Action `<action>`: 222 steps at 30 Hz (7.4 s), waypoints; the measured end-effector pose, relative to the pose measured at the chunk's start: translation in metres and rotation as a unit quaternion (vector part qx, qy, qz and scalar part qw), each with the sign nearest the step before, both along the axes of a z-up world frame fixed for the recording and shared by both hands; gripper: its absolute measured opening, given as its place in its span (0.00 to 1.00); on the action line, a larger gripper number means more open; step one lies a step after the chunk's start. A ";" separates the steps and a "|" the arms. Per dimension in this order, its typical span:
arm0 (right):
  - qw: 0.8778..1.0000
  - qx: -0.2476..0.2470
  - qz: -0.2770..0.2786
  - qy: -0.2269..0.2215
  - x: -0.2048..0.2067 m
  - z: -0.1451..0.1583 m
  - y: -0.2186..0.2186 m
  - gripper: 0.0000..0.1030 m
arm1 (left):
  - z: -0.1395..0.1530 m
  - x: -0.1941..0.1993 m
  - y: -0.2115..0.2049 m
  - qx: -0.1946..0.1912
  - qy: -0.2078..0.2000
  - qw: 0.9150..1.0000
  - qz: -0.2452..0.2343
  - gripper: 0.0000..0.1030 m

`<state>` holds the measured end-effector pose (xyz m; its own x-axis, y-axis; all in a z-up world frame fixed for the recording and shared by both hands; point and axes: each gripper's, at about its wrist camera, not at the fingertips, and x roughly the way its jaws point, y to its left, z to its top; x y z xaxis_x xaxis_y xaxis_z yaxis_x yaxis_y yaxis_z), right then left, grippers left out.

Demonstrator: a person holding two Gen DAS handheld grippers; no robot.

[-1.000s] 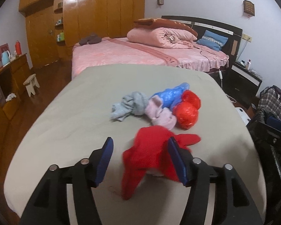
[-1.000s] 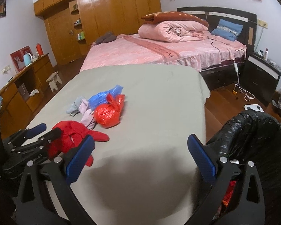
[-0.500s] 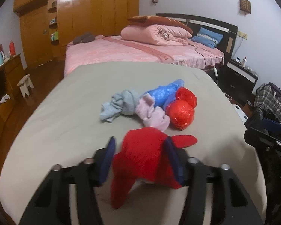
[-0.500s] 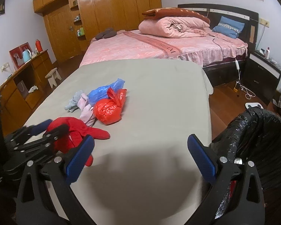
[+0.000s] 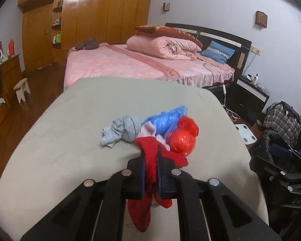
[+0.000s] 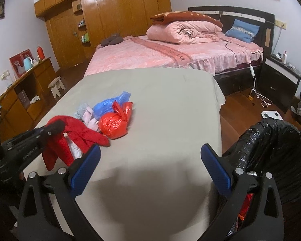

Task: Collect trash

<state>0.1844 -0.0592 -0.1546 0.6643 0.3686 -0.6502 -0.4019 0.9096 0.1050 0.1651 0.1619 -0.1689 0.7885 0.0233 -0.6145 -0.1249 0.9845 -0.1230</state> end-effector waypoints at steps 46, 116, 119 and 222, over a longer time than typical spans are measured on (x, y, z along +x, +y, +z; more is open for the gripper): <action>0.995 -0.046 0.068 0.049 -0.018 -0.056 0.164 0.77 | -0.022 -0.071 0.124 0.033 0.008 0.994 0.106 0.08; 0.983 -0.006 -0.178 -0.055 -0.064 0.074 -0.226 0.42 | 0.093 -0.022 -0.238 -0.008 -0.087 0.970 -0.227 0.08; 0.980 -0.008 -0.193 -0.052 -0.065 0.068 -0.244 0.43 | 0.090 -0.015 -0.257 -0.012 -0.082 0.965 -0.247 0.08; 0.995 -0.005 0.073 0.070 0.058 -0.051 0.087 0.36 | -0.029 0.010 0.059 0.045 0.013 0.996 0.080 0.88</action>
<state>0.2423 0.0282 -0.2059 0.5072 0.4472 -0.7367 -0.5122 0.8439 0.1597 0.1749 0.2208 -0.1980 0.7542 0.2024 -0.6246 -0.2821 0.9589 -0.0299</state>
